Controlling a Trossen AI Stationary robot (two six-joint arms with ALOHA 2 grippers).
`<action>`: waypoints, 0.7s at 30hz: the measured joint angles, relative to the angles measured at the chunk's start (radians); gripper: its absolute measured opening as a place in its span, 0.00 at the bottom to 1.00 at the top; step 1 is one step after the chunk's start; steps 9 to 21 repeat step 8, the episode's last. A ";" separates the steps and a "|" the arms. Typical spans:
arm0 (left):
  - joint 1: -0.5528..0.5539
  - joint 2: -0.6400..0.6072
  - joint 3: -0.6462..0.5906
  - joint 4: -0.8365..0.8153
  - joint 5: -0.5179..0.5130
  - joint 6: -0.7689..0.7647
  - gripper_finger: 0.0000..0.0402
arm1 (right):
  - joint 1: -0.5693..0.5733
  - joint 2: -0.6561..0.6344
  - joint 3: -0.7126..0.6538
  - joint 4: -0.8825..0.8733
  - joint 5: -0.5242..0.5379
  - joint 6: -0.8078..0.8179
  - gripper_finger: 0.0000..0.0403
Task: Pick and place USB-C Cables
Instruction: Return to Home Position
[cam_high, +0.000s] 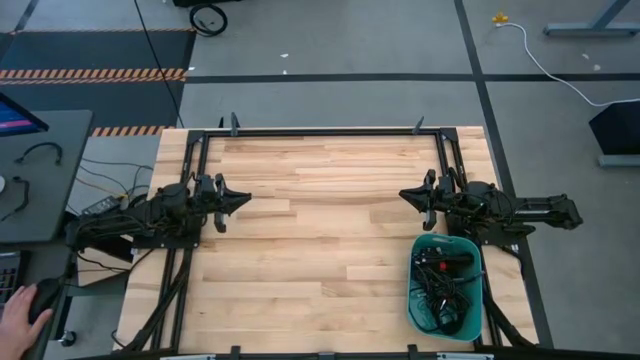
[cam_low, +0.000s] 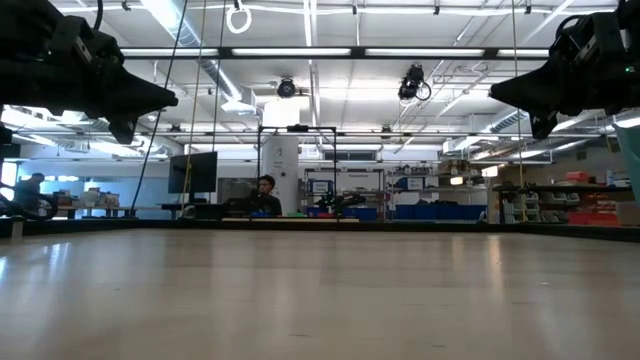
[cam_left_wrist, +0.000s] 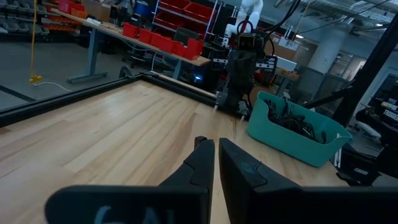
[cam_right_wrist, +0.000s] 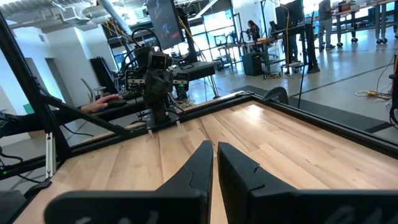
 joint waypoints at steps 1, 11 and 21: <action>0.000 0.000 0.000 0.000 0.000 0.000 0.07 | 0.000 0.000 0.000 0.000 0.000 0.000 0.07; 0.000 0.000 0.000 0.000 0.000 0.000 0.07 | 0.000 0.000 0.000 0.000 0.000 0.000 0.07; 0.000 0.000 0.000 0.000 0.000 0.000 0.07 | 0.000 0.000 0.000 0.000 0.000 0.000 0.07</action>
